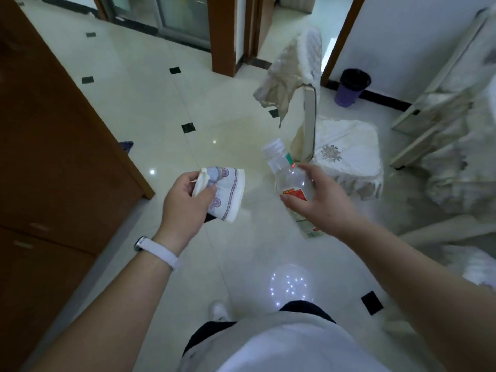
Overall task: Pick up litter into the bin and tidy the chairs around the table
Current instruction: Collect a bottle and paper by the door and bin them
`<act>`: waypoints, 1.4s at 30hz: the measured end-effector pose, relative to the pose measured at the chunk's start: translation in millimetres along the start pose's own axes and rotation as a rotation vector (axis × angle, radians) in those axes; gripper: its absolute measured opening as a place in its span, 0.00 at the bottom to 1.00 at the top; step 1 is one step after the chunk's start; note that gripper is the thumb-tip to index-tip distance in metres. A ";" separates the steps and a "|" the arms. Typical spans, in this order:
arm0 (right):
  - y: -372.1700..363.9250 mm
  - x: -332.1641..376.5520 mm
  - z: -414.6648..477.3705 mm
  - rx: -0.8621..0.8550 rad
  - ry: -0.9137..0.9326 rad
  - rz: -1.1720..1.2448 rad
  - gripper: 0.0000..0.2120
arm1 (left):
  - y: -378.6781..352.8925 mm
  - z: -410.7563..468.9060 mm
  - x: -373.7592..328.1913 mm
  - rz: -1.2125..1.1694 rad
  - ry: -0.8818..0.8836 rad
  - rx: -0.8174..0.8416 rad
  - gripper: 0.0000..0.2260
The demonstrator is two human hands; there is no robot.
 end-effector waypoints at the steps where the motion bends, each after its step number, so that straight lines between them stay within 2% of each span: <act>1: -2.7 3.9 8.5 -0.006 -0.020 0.005 0.36 | 0.9 15.6 1.8 0.003 0.002 0.014 0.08; 10: -18.3 12.7 118.1 -0.052 -0.129 0.086 0.35 | -20.4 140.4 22.8 0.090 0.026 0.107 0.09; 16: -47.1 39.2 241.6 0.053 -0.151 0.266 0.30 | -24.1 242.2 19.7 0.184 0.038 0.066 0.09; 22: -20.4 64.9 350.5 0.126 -0.095 0.251 0.35 | -64.0 350.3 -9.0 0.264 0.011 0.089 0.08; 28: 31.1 73.7 433.5 0.015 -0.102 0.203 0.33 | -113.0 434.1 -33.2 0.227 -0.057 0.084 0.08; 34: 35.7 86.7 497.4 -0.029 -0.092 0.224 0.28 | -133.9 518.0 -25.6 0.219 -0.082 0.105 0.09; 42: 24.8 108.4 609.2 -0.059 -0.231 0.162 0.35 | -154.4 659.0 7.5 0.144 -0.074 0.224 0.07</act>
Point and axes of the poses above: each hand's wrist, its own z-axis towards the middle knuckle, its own y-axis out of the back of the hand, x = y × z, the point moved 10 cm from there along z, towards the middle knuckle, and after that the axes turned 12 degrees about -y, right-handed, at the moved point
